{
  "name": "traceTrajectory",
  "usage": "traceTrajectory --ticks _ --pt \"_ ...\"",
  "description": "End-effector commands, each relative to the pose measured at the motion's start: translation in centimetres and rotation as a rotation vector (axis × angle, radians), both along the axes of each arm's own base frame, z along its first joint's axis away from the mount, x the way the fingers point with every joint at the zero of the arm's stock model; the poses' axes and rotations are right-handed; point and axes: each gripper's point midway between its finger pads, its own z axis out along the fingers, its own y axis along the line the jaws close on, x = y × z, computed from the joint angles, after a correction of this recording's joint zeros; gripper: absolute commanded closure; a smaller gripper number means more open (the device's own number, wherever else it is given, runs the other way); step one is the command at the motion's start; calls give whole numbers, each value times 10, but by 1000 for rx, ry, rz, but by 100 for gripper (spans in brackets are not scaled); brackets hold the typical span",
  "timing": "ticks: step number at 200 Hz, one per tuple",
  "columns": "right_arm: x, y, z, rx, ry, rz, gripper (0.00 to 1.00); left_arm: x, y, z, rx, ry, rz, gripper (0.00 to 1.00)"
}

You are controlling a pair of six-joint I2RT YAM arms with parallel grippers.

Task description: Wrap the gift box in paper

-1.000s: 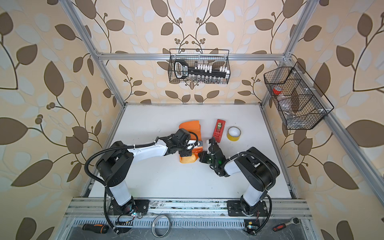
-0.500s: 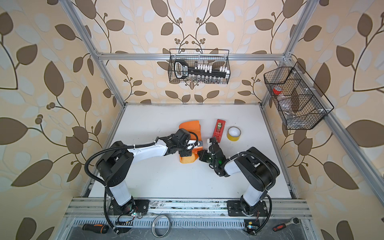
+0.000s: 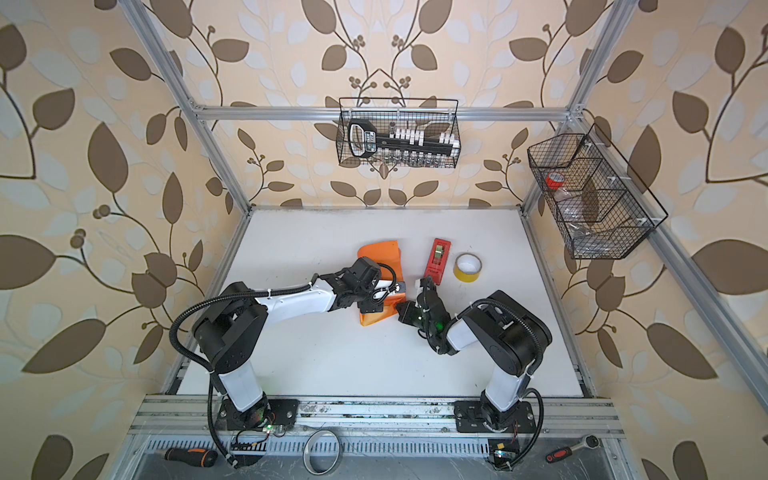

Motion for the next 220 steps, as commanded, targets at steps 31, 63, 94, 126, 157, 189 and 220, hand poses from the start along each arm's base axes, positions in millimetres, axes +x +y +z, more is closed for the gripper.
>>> traceTrajectory --ticks 31,63,94,126,157,189,220 --pt "-16 -5 -19 -25 69 6 86 -19 4 -26 80 79 -63 7" --pt "-19 3 -13 11 65 51 84 -20 3 -26 80 79 -66 7" --pt "-23 7 -1 40 43 81 81 -20 3 -25 81 78 -64 7" --pt "-23 9 9 55 22 106 80 -19 3 -26 84 78 -63 7" --pt "-20 5 18 89 3 99 78 -19 4 -25 83 75 -62 7" --pt "-17 4 24 82 -9 96 76 -19 4 -26 86 77 -62 7" --pt "-10 11 22 79 -8 98 80 -18 4 -26 88 77 -62 7"
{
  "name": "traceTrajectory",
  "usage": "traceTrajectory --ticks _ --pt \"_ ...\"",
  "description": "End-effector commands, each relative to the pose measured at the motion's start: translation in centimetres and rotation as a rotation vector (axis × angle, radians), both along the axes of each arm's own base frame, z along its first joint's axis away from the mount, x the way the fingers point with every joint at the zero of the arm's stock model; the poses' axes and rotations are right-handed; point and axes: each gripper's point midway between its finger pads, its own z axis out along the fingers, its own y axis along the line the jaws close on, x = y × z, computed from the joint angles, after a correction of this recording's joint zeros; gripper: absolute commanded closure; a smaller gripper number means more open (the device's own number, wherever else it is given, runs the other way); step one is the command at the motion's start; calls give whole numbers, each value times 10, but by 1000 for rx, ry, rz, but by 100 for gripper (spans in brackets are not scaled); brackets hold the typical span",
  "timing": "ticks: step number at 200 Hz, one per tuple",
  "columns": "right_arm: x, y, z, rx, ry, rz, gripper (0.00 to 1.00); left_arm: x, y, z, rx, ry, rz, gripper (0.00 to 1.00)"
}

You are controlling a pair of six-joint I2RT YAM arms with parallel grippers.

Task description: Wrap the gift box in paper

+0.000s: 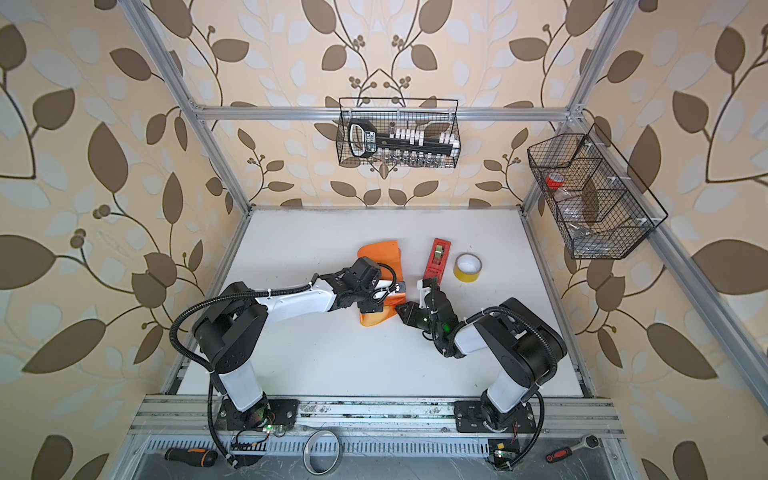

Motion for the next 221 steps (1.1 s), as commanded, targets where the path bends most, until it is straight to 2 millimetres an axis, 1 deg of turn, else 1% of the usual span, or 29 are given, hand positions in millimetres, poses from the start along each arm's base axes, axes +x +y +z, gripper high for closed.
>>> traceTrajectory --ticks 1,72,90,121,146,157,172,183,204,221 --pt "6 9 4 9 -8 13 80 -19 4 -26 88 77 -63 7" --pt "18 20 -7 -6 4 16 82 -18 4 -27 90 80 -61 7" --pt "13 22 -12 -17 16 25 83 -19 4 -27 90 80 -61 7" --pt "-4 21 -29 -49 65 46 84 -18 4 -28 93 78 -59 7" --pt "-15 22 -35 -44 89 71 84 -18 5 -29 96 79 -58 7" --pt "-16 20 -35 -37 92 67 84 -18 5 -29 97 79 -57 7" --pt "-12 14 -28 -22 82 53 84 -18 5 -29 99 79 -56 7" --pt "-6 11 -20 1 70 45 84 -18 5 -29 98 78 -57 7" --pt "4 11 1 56 41 57 84 -18 6 -29 100 78 -54 7" --pt "7 11 11 75 31 59 83 -17 5 -28 97 76 -54 7"
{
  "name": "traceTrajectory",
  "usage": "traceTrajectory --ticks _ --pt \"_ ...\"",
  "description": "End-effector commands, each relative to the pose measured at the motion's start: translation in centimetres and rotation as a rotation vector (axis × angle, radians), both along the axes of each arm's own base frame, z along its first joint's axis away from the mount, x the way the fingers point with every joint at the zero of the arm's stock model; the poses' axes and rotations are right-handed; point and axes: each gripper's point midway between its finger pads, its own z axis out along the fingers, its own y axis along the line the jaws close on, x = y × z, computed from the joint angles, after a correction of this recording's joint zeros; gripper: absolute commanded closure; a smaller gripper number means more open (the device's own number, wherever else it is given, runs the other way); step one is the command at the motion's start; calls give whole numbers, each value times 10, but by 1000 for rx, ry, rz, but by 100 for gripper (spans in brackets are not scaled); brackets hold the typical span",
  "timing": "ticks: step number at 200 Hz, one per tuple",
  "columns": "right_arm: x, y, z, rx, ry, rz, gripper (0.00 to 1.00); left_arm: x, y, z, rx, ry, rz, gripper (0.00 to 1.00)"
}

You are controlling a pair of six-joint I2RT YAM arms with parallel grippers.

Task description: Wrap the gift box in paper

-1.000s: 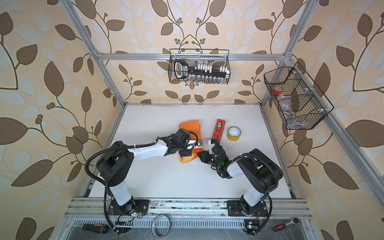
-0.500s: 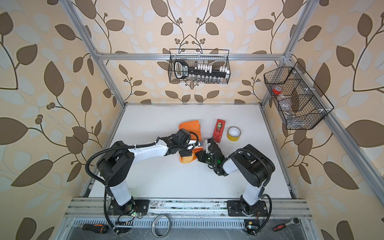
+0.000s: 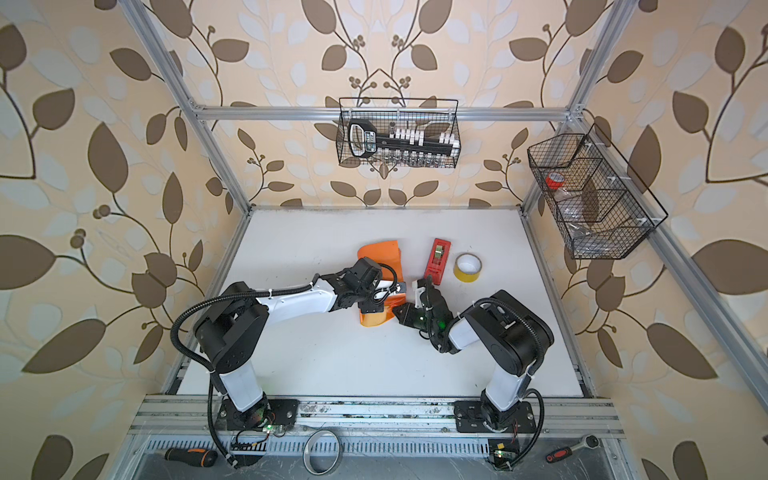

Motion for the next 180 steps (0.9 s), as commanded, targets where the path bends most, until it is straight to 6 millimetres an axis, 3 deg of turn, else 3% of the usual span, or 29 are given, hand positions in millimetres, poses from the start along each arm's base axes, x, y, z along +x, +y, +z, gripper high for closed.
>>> traceTrajectory --ticks 1,112,180 --pt "1 4 19 55 -11 25 83 -17 6 -27 90 82 -56 7" --pt "22 6 4 54 4 -31 84 -17 6 -27 93 82 -53 7" --pt "20 -2 18 150 -52 -102 84 -16 6 -27 93 81 -52 7"
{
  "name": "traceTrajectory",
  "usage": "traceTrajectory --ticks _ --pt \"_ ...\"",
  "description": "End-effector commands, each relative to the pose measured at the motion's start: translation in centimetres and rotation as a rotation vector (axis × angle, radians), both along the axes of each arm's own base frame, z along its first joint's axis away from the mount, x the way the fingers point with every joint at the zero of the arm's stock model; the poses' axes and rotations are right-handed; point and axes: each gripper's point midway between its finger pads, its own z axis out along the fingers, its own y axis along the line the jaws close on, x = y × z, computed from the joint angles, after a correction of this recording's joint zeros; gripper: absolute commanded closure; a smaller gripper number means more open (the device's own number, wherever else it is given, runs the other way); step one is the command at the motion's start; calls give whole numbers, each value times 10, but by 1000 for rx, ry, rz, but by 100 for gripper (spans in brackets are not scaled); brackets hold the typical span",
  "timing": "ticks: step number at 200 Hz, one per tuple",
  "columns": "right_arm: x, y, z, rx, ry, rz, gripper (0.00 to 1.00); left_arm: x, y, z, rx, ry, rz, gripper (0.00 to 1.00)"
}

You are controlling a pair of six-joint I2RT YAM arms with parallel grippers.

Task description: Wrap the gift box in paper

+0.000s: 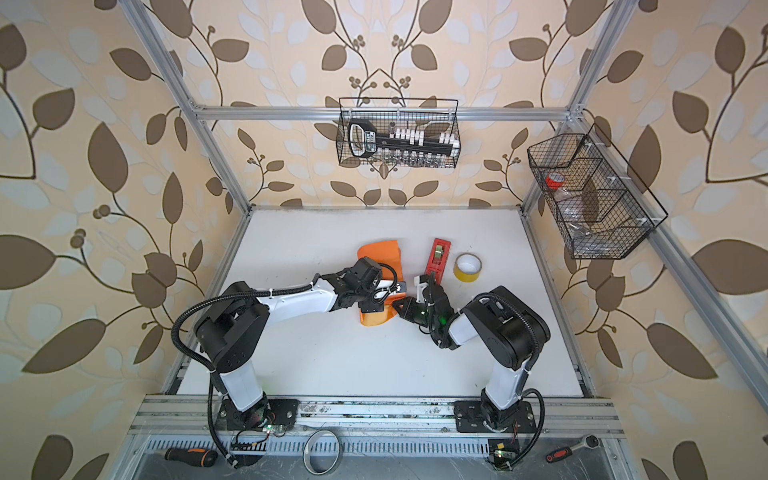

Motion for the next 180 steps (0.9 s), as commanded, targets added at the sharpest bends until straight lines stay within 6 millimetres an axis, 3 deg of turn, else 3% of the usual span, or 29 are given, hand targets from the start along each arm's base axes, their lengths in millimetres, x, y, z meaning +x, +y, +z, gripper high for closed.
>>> traceTrajectory --ticks 1,120,180 --pt "7 -4 14 64 -60 -66 84 -18 6 -27 89 86 -57 7" --pt "13 -11 -16 -6 -23 -175 84 -18 6 -27 86 86 -57 7" --pt "19 -3 -4 97 -32 -204 84 -19 6 -28 89 92 -60 7"
